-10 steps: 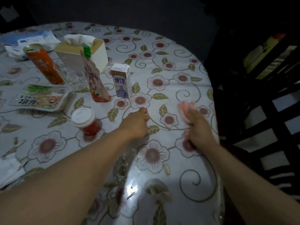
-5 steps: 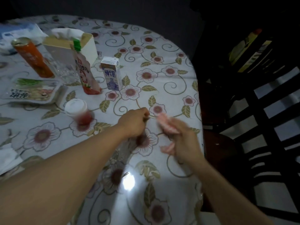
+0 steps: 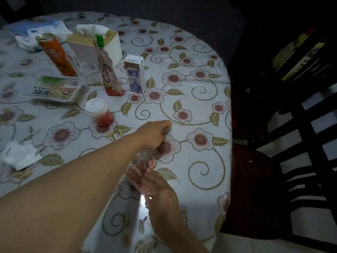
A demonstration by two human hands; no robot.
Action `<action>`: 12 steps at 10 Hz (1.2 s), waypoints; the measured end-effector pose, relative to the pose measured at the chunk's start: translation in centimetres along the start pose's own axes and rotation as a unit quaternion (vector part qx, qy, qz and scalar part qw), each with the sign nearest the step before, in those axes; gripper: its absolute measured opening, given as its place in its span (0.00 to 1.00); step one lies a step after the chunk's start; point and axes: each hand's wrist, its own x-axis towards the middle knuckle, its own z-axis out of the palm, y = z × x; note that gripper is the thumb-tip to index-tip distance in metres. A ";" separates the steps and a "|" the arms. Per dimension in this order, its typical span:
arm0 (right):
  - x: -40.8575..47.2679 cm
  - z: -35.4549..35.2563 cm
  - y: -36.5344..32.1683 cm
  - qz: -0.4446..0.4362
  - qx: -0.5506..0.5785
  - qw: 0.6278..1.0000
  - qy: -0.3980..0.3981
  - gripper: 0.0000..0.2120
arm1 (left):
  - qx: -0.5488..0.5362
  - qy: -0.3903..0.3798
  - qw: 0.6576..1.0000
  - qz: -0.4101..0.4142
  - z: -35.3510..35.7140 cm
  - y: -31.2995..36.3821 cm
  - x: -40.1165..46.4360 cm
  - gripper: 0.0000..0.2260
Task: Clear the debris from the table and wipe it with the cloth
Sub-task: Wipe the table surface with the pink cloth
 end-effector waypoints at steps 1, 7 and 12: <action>1.4 -4.9 -3.8 -0.015 0.015 1.000 0.003 0.38 | -0.004 0.038 0.999 -0.022 -1.5 -1.2 -0.8 0.19; 13.2 -2.9 -2.3 0.004 -0.213 0.971 0.112 0.32 | 0.011 0.010 1.000 0.002 -4.4 -9.3 -1.2 0.18; 8.3 -0.3 -11.0 0.095 0.084 0.989 0.076 0.16 | -0.016 0.090 0.993 0.078 -5.3 -10.3 -4.7 0.22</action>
